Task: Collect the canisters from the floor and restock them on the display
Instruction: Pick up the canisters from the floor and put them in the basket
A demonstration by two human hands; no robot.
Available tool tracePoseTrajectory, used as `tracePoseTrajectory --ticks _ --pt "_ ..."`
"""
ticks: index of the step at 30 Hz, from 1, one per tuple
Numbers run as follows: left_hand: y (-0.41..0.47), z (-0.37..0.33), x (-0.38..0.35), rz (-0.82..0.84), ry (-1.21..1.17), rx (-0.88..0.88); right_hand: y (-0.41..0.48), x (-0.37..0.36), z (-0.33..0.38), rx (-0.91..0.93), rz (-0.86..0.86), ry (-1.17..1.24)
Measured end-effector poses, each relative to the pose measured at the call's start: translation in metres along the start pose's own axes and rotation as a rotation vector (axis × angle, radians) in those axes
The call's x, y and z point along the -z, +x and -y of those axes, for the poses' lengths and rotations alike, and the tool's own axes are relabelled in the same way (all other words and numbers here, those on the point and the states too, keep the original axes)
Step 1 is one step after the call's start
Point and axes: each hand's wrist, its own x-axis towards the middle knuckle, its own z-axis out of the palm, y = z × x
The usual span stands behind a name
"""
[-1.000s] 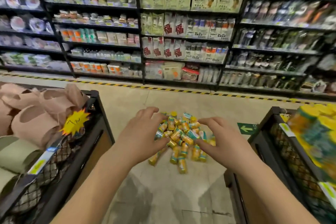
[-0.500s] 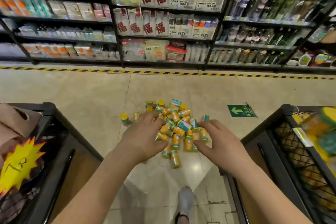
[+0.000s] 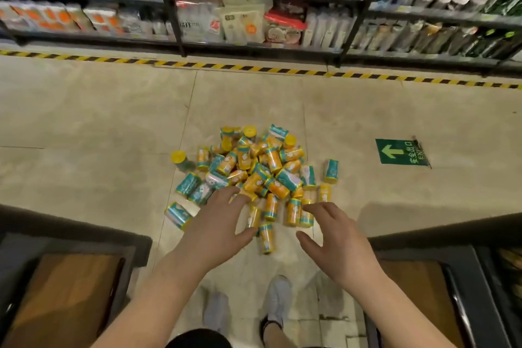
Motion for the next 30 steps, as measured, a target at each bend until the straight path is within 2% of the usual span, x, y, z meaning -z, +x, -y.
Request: tracePoseTrajectory --ticks 7,16,20,23,30 --pt "0.091 0.063 -0.095 0.114 -0.007 0.041 0.061 -0.101 -0.069 -0.070 0.087 -0.008" --pt "0.180 0.151 -0.263 0.224 0.060 0.027 0.099 -0.274 -0.161 -0.172 0.189 0.009" --pt "0.204 0.179 -0.330 0.298 0.108 0.020 0.108 -0.337 -0.193 -0.235 0.289 -0.034" --pt "0.216 0.195 -0.368 0.371 0.156 0.035 0.113 -0.373 -0.209 -0.253 0.328 -0.028" --pt "0.241 0.225 -0.428 0.392 0.174 0.062 0.129 -0.434 -0.243 -0.304 0.400 -0.037"
